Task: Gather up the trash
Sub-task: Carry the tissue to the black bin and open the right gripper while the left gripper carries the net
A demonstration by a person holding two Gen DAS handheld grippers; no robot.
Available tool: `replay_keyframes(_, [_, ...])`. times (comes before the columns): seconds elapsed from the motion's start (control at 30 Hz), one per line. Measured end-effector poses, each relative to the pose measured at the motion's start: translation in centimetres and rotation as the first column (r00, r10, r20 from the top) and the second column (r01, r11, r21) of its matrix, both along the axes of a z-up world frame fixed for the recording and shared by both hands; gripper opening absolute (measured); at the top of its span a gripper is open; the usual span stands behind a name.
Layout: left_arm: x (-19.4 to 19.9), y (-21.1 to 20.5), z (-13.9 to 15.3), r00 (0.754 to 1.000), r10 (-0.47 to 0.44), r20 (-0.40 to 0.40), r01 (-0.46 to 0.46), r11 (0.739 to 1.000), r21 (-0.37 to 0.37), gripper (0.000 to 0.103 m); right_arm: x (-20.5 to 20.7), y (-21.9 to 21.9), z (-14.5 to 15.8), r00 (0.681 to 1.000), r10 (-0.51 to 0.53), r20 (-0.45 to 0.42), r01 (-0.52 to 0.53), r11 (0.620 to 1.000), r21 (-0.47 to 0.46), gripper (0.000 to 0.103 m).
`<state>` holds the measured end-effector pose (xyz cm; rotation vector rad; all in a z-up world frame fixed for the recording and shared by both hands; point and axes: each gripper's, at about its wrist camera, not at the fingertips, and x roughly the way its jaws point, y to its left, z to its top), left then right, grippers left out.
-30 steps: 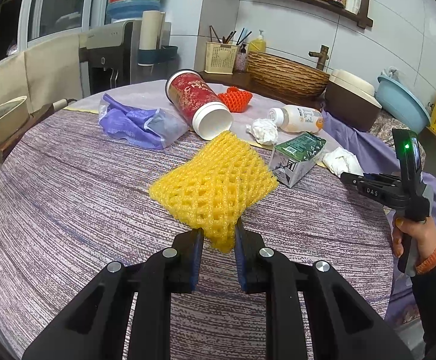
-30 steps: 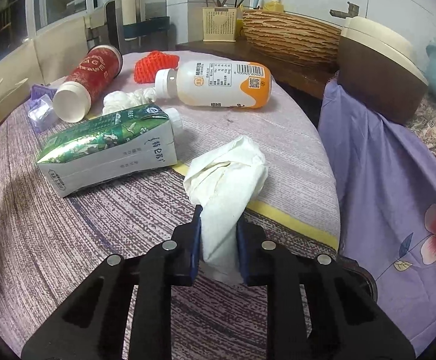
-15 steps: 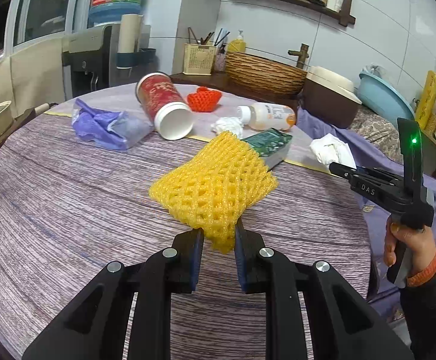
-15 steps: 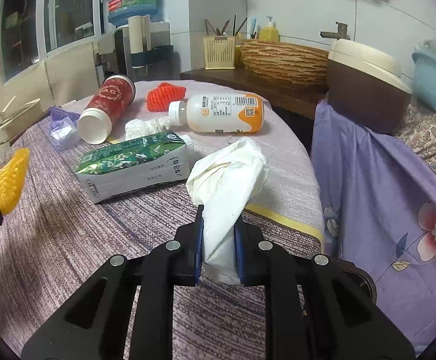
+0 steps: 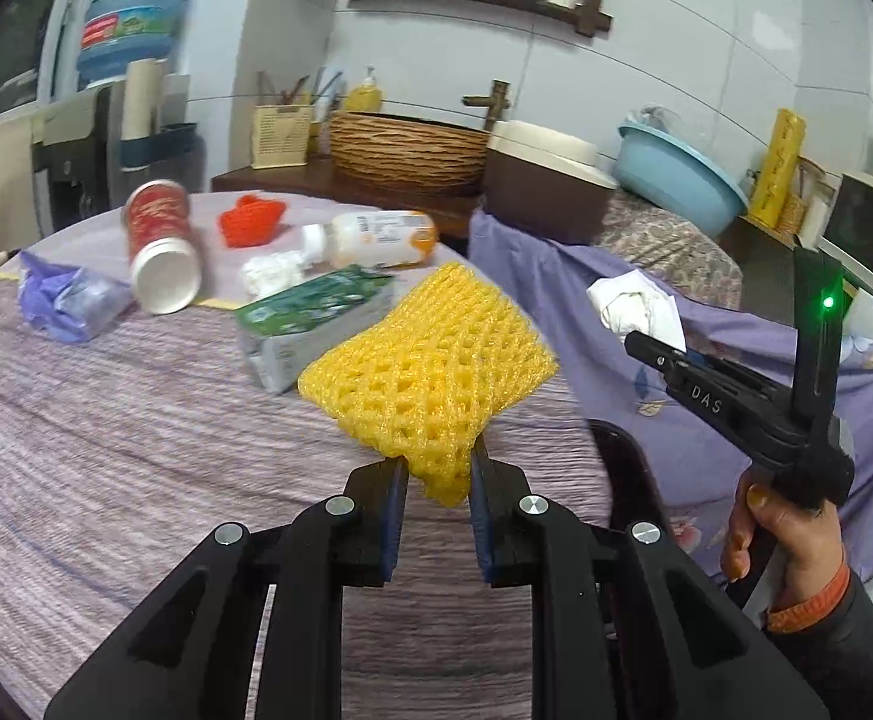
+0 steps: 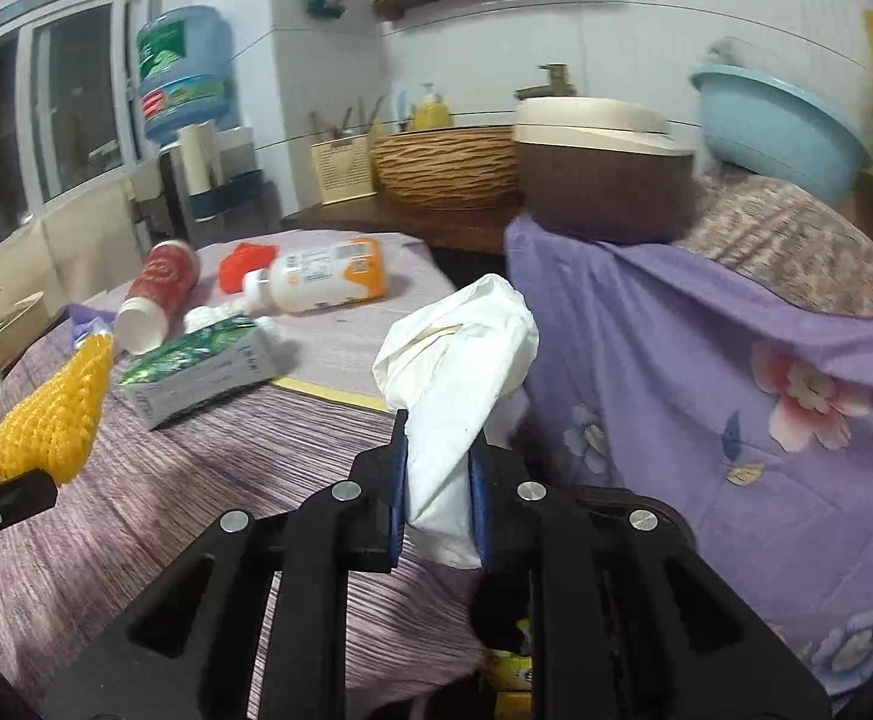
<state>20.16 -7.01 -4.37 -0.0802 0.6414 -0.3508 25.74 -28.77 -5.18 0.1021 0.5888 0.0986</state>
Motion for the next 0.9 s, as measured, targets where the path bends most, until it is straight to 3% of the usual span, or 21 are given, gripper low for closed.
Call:
replay_keyframes(0.23, [0.2,-5.7,0.5,0.994,-0.107,0.030,0.107,0.994,0.010,0.019,-1.9,-5.1,-2.6,0.993,-0.113,-0.044,0.113,0.994,-0.015,0.018])
replay_keyframes(0.53, [1.0,-12.0,-1.2,0.978,-0.209,0.014,0.208,0.977,0.038,0.019,-0.7,-7.2,-9.2,0.972,-0.159,-0.172,0.164,0.986,0.016,0.018])
replay_keyframes(0.83, [1.2,-15.0,-3.1,0.966,-0.258,-0.023,0.259,0.964,0.066,0.019,1.5,-8.1,-18.2,0.904,-0.174,-0.391,0.201,0.979,0.031,0.019])
replay_keyframes(0.9, [1.3,-15.2,-3.2,0.966,-0.258,-0.025,0.259,0.964,0.069,0.019,2.0,-8.1,-19.7,0.890,-0.170,-0.423,0.202,0.979,0.033,0.024])
